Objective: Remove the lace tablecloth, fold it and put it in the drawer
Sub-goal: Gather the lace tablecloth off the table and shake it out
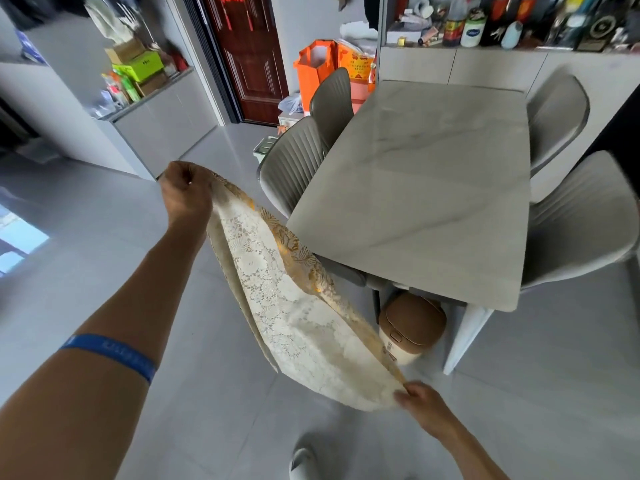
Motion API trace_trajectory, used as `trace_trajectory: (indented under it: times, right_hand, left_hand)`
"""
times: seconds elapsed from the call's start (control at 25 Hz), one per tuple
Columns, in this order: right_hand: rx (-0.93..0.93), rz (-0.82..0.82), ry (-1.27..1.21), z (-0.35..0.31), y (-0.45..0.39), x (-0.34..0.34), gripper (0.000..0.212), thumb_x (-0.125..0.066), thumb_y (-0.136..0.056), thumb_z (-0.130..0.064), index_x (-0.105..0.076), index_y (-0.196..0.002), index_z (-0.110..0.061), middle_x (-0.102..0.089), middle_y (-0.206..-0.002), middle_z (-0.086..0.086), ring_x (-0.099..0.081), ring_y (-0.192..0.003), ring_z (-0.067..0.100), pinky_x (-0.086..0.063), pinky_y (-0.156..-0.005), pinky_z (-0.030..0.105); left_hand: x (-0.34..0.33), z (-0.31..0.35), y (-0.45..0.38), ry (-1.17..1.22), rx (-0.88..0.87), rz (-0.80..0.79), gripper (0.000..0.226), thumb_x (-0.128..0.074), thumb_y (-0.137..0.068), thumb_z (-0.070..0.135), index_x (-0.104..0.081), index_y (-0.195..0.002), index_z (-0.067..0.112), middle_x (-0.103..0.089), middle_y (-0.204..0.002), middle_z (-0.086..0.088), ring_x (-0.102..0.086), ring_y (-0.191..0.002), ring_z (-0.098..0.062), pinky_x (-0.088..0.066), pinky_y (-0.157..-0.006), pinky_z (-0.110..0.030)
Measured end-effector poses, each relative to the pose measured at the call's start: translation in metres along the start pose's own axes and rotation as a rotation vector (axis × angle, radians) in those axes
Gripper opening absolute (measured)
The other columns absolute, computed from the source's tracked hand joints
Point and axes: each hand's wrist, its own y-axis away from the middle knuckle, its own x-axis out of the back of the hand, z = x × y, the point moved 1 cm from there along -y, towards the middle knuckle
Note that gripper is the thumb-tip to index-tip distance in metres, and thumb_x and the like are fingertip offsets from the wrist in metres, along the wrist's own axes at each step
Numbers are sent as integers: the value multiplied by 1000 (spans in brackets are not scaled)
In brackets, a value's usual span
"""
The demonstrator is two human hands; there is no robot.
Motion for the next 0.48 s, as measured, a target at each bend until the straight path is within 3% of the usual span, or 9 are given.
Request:
trace_trajectory:
  times: [0.08,0.2,0.28,0.32,0.4,0.48]
  right_hand:
    - [83,103,-184,-23,2,21,18,-65,-91,-17,-70,-107,-20,-69,-104,3,-66,-96,20,-52,-80,29]
    - [116,214,-326,-50,0,54,27,-67,-83,-4,-70,-110,-5,-72,-98,12,-67,-86,32,-51,-74,39]
    - [41,235,-432,-59,-3,67,27,-67,-81,-5,-67,-106,5,-72,-95,15,-65,-82,35,-51,-73,44]
    - [-20,249,-526,-60,-4,71,24,-66,-81,-4,-66,-101,8,-70,-100,23,-66,-90,41,-52,-77,46]
    - [-119,254,-744,-61,-3,72,5,-63,-82,0,-60,-84,3,-65,-105,30,-64,-99,45,-51,-78,44]
    - [-152,211,-885,-58,-4,70,12,-60,-82,3,-53,-76,-5,-61,-101,24,-60,-95,39,-46,-78,43]
  left_hand:
    - [2,-8,2,-19,28,0,25,-45,-82,4,-47,-70,26,-51,-65,9,-46,-46,6,-41,-45,-12]
    - [7,-21,6,-40,82,1,24,-48,-85,9,-49,-71,28,-50,-67,9,-47,-52,2,-41,-45,-12]
    - [10,-30,12,-46,90,3,23,-50,-86,11,-49,-71,28,-50,-68,10,-47,-49,4,-40,-44,-11]
    - [11,-34,15,-47,90,2,23,-50,-86,11,-49,-71,27,-50,-68,10,-48,-47,5,-39,-44,-10]
    - [12,-43,22,-44,100,-13,22,-51,-86,12,-50,-71,27,-51,-68,10,-48,-50,3,-40,-45,-10]
    - [11,-51,29,-47,105,-30,21,-51,-86,12,-51,-71,27,-52,-70,10,-48,-57,0,-42,-50,-13]
